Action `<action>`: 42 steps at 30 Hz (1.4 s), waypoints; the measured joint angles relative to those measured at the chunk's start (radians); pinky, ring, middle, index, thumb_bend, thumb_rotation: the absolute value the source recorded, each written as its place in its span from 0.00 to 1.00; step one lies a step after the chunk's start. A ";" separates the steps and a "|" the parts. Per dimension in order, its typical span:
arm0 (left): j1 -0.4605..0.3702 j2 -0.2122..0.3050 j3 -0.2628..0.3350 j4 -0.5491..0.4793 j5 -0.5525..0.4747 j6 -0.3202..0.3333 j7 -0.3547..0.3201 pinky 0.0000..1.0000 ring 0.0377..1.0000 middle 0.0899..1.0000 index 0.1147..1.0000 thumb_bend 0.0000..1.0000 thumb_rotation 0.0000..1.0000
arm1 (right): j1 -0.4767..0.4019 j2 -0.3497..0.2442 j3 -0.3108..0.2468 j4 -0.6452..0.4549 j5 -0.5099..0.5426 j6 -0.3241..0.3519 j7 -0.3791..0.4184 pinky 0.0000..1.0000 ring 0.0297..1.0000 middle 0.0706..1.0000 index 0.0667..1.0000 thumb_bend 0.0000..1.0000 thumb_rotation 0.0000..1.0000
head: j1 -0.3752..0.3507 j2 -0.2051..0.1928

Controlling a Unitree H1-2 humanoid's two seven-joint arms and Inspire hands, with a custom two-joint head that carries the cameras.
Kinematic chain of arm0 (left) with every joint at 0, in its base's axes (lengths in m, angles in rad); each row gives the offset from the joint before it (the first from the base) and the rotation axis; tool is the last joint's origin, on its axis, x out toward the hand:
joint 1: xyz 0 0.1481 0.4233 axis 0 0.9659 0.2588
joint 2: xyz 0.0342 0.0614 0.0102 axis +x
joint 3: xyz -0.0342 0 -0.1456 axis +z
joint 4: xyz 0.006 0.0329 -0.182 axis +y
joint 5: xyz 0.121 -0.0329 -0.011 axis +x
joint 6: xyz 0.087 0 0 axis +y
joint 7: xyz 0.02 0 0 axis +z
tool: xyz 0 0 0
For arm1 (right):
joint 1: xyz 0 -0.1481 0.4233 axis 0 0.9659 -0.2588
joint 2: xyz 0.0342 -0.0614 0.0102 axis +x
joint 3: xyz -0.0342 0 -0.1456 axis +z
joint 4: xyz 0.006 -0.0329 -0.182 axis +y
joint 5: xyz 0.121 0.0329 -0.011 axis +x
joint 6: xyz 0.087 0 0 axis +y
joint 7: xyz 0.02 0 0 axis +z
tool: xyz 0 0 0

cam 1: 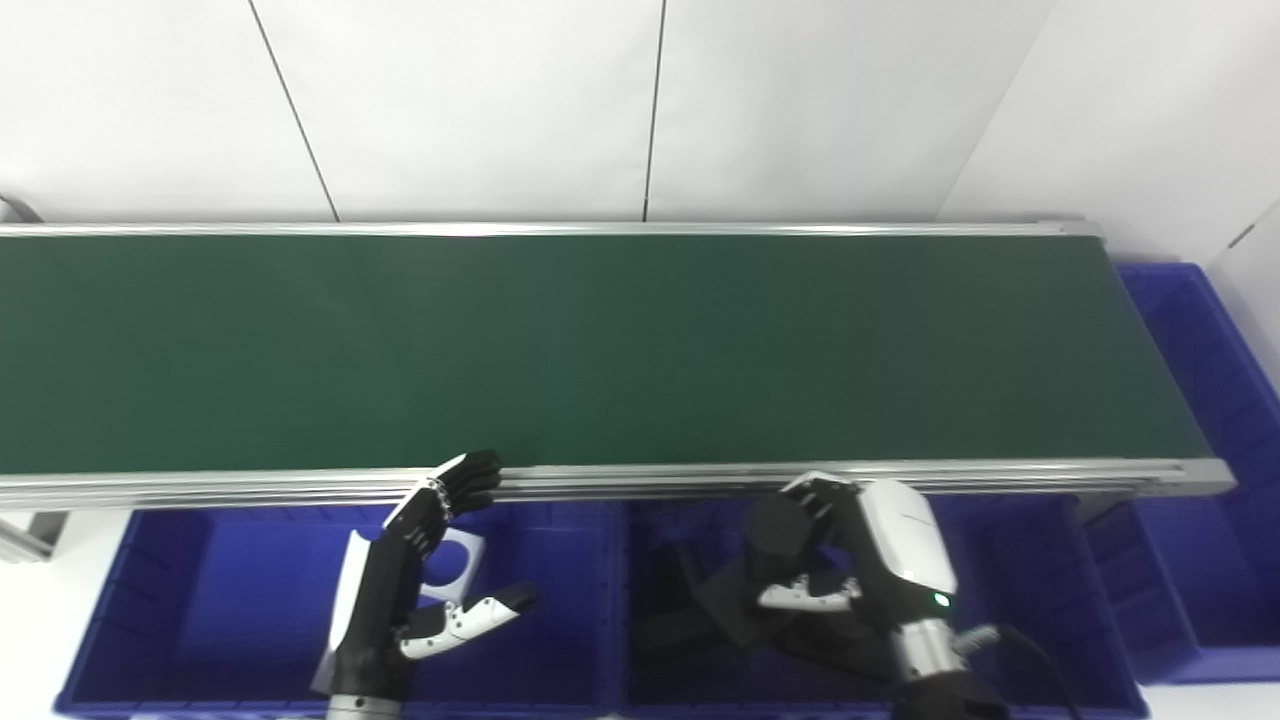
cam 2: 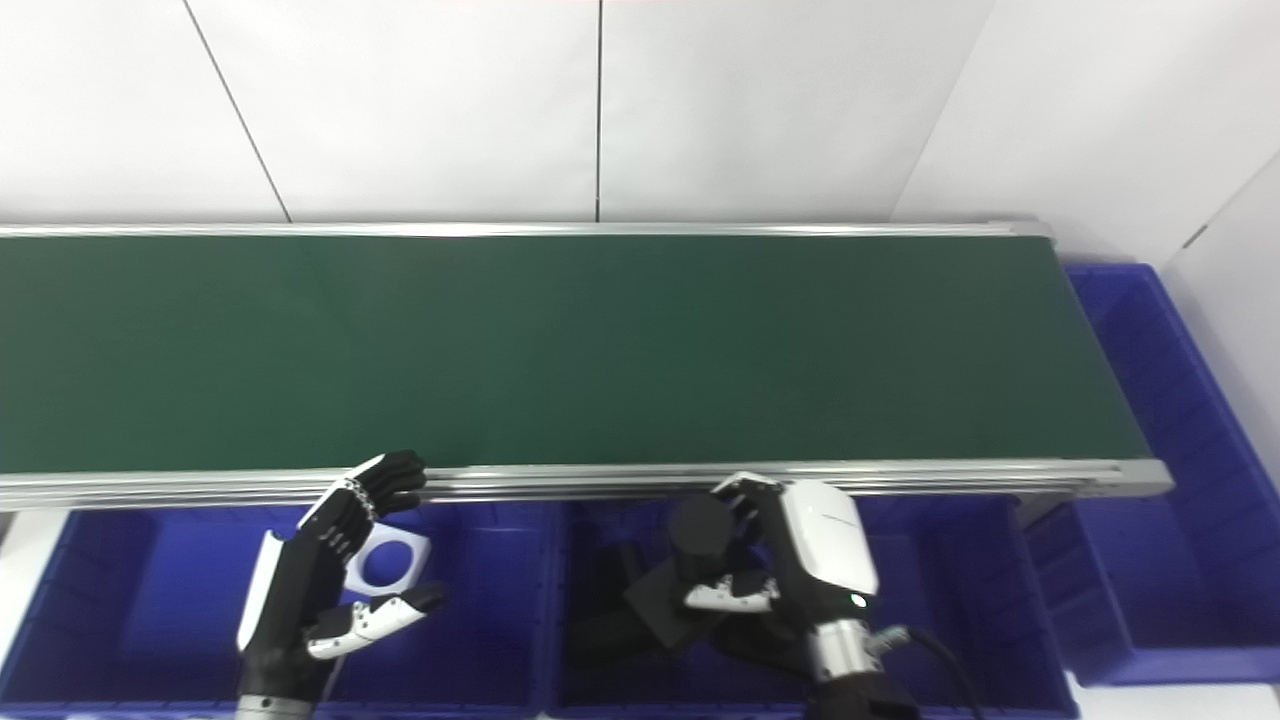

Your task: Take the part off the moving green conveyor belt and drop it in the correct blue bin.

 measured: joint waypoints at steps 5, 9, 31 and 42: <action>0.003 -0.020 0.048 -0.001 -0.019 0.000 -0.046 0.73 0.75 0.76 0.74 0.78 0.37 | -0.009 -0.004 0.020 -0.005 -0.048 0.068 0.079 0.79 0.78 0.73 0.46 0.51 0.14 | -0.011 -0.002; 0.009 -0.024 0.064 -0.002 -0.017 0.000 -0.069 0.73 0.75 0.76 0.73 0.77 0.37 | 0.000 -0.019 0.046 -0.040 -0.119 0.133 0.159 0.97 0.92 0.84 0.75 0.72 0.50 | -0.012 0.002; 0.024 -0.059 0.136 -0.005 -0.023 0.000 -0.168 0.72 0.75 0.76 0.73 0.78 0.37 | 0.190 0.061 0.061 -0.206 0.041 -0.023 -0.088 0.71 0.83 0.90 0.93 0.84 0.46 | 0.003 -0.003; 0.040 -0.056 0.115 -0.013 0.010 0.000 -0.170 0.73 0.77 0.78 0.74 0.80 0.40 | 0.198 0.110 0.094 -0.095 0.580 -0.243 0.005 0.79 0.84 0.89 0.94 0.86 0.38 | 0.080 -0.026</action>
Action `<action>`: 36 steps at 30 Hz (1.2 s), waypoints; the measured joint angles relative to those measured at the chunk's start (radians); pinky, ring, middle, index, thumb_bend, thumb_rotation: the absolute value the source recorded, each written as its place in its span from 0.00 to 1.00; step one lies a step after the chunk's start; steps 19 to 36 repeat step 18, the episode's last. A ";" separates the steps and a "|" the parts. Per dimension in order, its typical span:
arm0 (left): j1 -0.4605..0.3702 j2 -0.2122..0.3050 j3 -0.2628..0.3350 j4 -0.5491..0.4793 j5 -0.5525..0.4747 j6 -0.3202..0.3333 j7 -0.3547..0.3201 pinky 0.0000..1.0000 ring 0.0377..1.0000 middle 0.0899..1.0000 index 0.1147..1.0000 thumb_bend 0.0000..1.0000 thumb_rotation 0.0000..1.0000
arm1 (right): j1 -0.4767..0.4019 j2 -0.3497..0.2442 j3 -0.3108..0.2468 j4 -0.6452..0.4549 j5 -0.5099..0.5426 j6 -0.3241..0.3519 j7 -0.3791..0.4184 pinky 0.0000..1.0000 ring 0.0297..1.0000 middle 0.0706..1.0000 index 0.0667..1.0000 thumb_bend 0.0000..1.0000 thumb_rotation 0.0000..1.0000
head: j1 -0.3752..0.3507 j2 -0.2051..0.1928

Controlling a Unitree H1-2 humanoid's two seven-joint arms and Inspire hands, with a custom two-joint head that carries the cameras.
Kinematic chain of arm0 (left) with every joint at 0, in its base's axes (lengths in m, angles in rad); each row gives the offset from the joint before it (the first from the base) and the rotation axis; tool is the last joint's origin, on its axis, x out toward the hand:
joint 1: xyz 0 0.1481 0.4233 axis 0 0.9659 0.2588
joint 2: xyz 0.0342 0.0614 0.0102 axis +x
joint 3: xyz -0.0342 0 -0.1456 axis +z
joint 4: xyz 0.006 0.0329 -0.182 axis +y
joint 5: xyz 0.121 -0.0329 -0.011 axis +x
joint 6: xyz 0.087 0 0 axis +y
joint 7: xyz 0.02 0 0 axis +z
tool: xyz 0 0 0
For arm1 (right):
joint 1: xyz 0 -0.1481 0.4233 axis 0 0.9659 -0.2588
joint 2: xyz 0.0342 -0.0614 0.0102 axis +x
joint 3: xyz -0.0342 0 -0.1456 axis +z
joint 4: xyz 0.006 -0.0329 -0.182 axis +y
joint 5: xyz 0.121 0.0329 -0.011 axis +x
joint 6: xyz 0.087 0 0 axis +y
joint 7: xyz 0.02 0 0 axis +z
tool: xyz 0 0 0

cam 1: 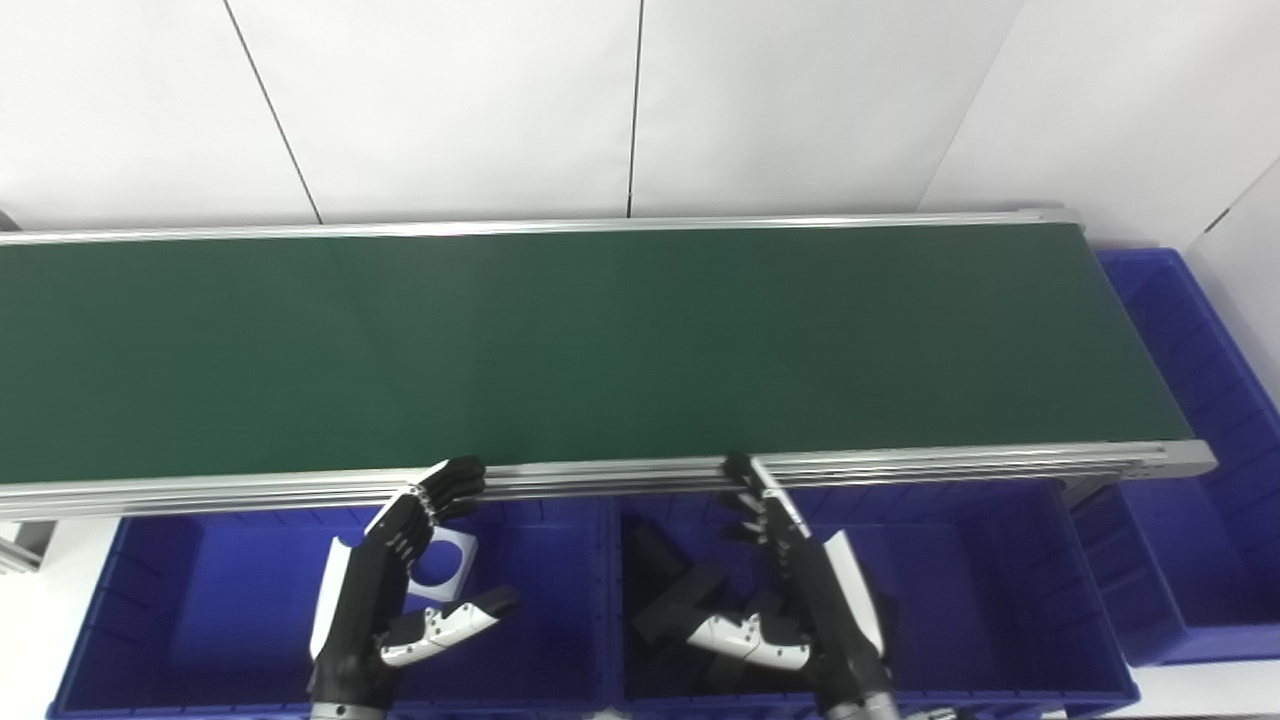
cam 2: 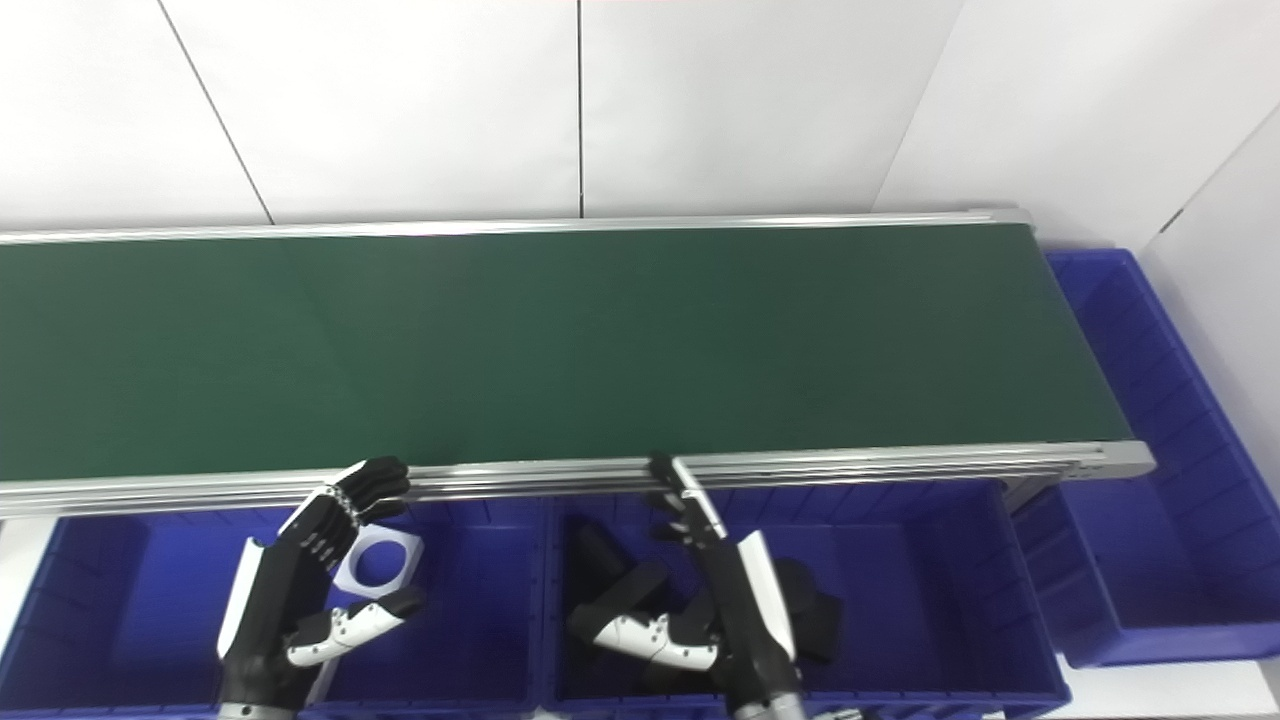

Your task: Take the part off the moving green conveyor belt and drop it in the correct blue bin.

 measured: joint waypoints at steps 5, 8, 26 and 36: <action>0.003 0.004 -0.009 0.000 0.019 0.000 0.006 0.73 0.77 0.79 0.75 0.81 0.41 | 0.000 -0.006 -0.014 0.027 0.023 -0.036 0.009 0.80 0.85 0.89 0.94 0.86 0.40 | 0.008 -0.008; 0.005 0.004 -0.012 0.000 0.019 0.000 0.009 0.74 0.78 0.79 0.75 0.82 0.43 | 0.000 -0.006 -0.015 0.033 0.017 -0.043 0.020 0.79 0.86 0.89 0.94 0.87 0.41 | 0.006 -0.011; 0.014 0.005 -0.014 0.000 0.004 0.000 0.007 0.73 0.78 0.79 0.75 0.81 0.40 | 0.010 0.000 -0.026 0.061 -0.064 -0.063 0.016 0.78 0.86 0.89 0.94 0.87 0.46 | 0.017 -0.048; 0.014 0.005 -0.014 0.000 0.004 0.000 0.007 0.73 0.78 0.79 0.75 0.81 0.40 | 0.010 0.000 -0.026 0.061 -0.064 -0.063 0.016 0.78 0.86 0.89 0.94 0.87 0.46 | 0.017 -0.048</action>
